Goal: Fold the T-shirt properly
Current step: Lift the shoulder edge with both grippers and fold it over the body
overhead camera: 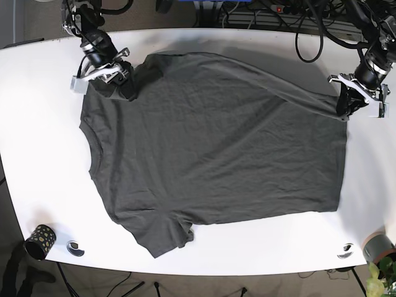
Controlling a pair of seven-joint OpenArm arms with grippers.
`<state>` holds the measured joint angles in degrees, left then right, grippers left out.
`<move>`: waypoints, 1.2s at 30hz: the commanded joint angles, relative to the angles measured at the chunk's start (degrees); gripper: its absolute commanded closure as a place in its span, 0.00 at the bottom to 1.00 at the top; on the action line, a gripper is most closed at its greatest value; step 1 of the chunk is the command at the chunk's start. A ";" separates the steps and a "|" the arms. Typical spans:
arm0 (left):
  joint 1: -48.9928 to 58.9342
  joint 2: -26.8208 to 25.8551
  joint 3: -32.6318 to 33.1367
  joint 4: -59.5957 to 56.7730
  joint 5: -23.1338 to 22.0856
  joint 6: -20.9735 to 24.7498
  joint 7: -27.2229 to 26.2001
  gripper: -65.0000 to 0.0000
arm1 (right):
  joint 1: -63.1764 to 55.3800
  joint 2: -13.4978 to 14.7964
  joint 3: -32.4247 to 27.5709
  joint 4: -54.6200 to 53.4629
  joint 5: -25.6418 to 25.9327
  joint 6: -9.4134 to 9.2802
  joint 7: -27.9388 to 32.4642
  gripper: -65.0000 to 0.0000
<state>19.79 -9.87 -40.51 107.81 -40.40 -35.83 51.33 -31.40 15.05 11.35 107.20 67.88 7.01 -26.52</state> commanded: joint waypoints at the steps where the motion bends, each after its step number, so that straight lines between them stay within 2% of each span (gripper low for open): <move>1: -1.64 -0.72 0.03 0.54 -1.14 0.10 -1.44 0.99 | 2.17 1.70 -0.15 -0.34 0.91 0.86 1.25 1.00; 5: -4.98 -0.99 0.03 -3.15 -1.14 0.10 -1.35 0.99 | 6.56 2.84 -0.67 -3.42 1.00 0.86 1.25 1.00; 9: -8.14 -3.54 0.12 -7.81 -1.14 0.10 0.23 0.99 | 10.61 3.46 -0.67 -7.02 1.00 0.86 1.25 1.00; 12: -11.04 -3.98 0.12 -11.41 -1.14 0.10 0.49 0.99 | 13.86 5.22 -0.76 -10.01 1.00 1.04 1.25 1.00; 17: -15.53 -5.82 0.38 -17.74 -1.14 0.10 0.49 0.99 | 19.05 5.57 -0.94 -14.14 1.00 1.21 1.25 1.00; 23: -20.89 -7.85 4.34 -23.37 -1.14 0.01 0.49 0.99 | 24.41 7.15 -2.43 -19.07 1.00 1.30 1.25 1.00; 36: -31.44 -12.07 11.46 -35.77 -1.05 0.01 0.14 0.99 | 33.64 7.68 -5.51 -27.07 0.91 1.30 1.25 1.00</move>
<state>-10.15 -20.53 -28.95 72.07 -40.36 -35.57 52.99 0.80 21.63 5.30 79.70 67.79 7.42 -26.35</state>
